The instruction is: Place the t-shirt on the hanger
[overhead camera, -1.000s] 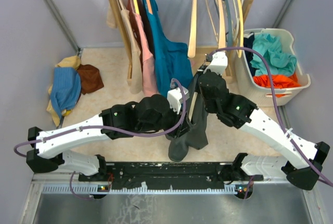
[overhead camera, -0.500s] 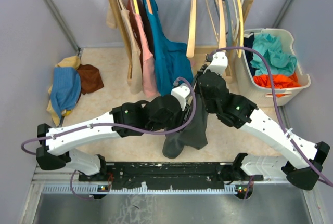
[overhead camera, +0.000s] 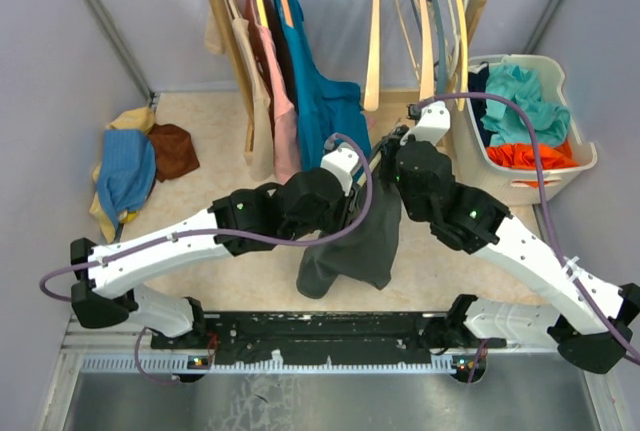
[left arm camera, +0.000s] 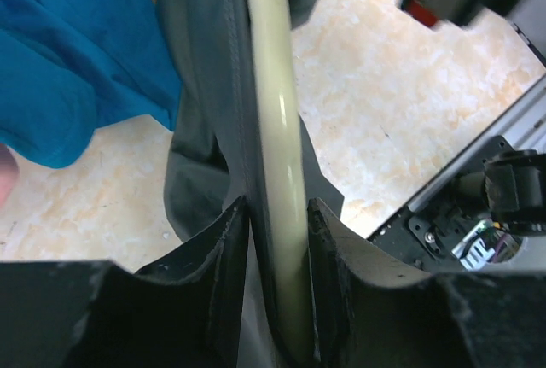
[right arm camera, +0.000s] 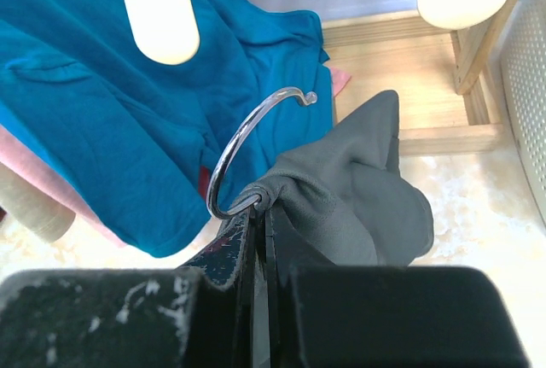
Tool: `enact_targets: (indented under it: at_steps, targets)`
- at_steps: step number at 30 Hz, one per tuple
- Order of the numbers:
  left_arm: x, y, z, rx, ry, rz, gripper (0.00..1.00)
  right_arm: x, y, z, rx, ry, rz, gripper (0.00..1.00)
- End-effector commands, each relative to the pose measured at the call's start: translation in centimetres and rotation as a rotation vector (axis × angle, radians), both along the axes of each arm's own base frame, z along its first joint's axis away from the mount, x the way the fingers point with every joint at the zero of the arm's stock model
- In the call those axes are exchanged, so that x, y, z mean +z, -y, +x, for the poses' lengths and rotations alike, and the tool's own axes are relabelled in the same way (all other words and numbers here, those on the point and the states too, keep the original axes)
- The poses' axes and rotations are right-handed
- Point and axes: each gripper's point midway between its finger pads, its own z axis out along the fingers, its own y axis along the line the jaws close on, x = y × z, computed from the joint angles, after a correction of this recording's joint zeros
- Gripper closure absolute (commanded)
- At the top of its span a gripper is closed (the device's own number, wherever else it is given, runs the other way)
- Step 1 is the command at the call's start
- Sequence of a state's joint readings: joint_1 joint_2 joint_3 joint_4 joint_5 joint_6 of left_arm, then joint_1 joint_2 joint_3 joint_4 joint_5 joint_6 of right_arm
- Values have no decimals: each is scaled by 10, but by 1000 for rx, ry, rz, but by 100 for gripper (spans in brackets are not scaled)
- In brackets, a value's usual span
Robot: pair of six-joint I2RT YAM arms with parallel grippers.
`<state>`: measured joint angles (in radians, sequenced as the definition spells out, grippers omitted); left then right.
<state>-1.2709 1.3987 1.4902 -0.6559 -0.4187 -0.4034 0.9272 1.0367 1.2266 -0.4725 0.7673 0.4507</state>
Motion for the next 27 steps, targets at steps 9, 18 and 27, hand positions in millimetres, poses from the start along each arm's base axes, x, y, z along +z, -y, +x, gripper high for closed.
enact_targets:
  at_steps: [9,18,27]
  targets:
    - [34,9,36,21,105,-19,55,32,-10,-8,75,53,146,100]
    - [35,7,47,28,141,26,84,34,-14,-12,114,53,138,100]
    - [42,-6,47,12,165,30,100,37,-25,-20,212,51,110,89]
